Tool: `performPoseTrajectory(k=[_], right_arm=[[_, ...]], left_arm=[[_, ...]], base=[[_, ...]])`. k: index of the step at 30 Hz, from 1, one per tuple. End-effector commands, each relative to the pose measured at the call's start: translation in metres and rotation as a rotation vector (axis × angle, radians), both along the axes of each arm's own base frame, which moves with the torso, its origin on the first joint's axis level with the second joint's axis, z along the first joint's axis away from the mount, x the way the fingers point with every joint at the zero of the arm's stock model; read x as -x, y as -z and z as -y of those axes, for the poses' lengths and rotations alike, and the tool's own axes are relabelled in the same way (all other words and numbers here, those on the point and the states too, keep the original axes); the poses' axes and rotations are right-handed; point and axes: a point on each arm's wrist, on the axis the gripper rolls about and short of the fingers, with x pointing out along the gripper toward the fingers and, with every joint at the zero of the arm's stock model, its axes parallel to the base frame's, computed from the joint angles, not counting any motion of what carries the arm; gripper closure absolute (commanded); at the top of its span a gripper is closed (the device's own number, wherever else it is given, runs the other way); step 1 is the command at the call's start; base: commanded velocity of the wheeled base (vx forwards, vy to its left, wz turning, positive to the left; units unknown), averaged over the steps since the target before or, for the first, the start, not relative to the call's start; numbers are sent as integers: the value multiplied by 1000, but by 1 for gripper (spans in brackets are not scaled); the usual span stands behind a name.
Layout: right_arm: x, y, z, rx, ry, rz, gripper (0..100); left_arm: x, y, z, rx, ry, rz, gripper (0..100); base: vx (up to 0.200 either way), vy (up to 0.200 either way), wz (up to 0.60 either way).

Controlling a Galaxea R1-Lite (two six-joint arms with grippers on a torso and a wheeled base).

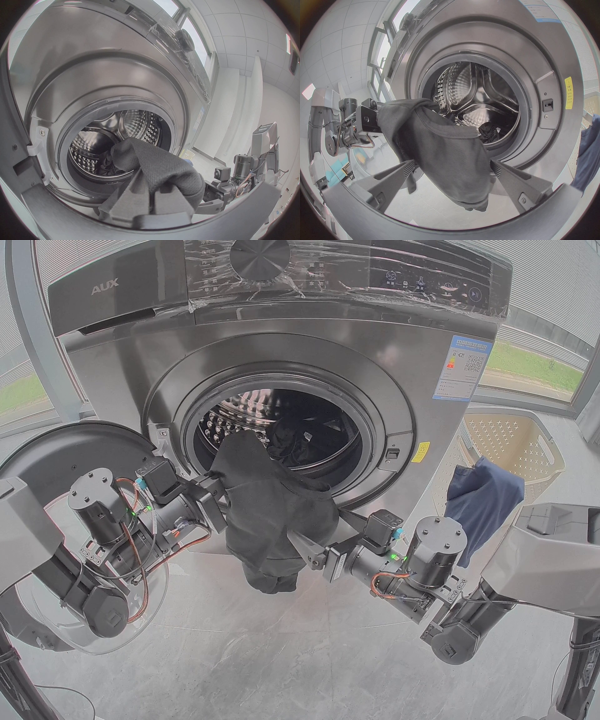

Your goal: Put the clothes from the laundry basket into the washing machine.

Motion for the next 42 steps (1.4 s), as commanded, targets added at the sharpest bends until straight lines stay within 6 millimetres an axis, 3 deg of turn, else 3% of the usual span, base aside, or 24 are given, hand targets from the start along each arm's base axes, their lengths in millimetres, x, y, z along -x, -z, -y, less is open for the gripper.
performPoseTrajectory(k=[1, 8, 13, 19, 28, 37, 38, 42], right_arm=[[-2, 8, 5, 19, 11, -21, 0], [-16, 23, 20, 52, 34, -52, 0], [-22, 26, 19, 44, 10, -33, 0], [-34, 34, 7, 36, -34, -9, 0], [-29, 37, -10, 38, -168, 8, 0], [-33, 37, -29, 7, -189, 45, 0], [-34, 36, -29, 5, -186, 47, 100], [-31, 31, -27, -2, -182, 49, 100]], left_arm=[[3, -5, -1, 5, 0, 16, 100], [6, -11, -3, 11, 2, 32, 100], [8, -13, -3, 14, 3, 38, 100], [8, -13, -3, 13, 3, 36, 100], [6, -10, -2, 11, 4, 28, 100], [7, -9, -2, 9, 5, 23, 100], [7, -9, -2, 8, 5, 24, 100], [6, -8, -2, 8, 4, 20, 100]], base=[[0, 0, 0], [0, 0, 0], [0, 0, 0], [0, 0, 0], [0, 0, 0], [0, 0, 0], [0, 0, 0], [0, 0, 0]])
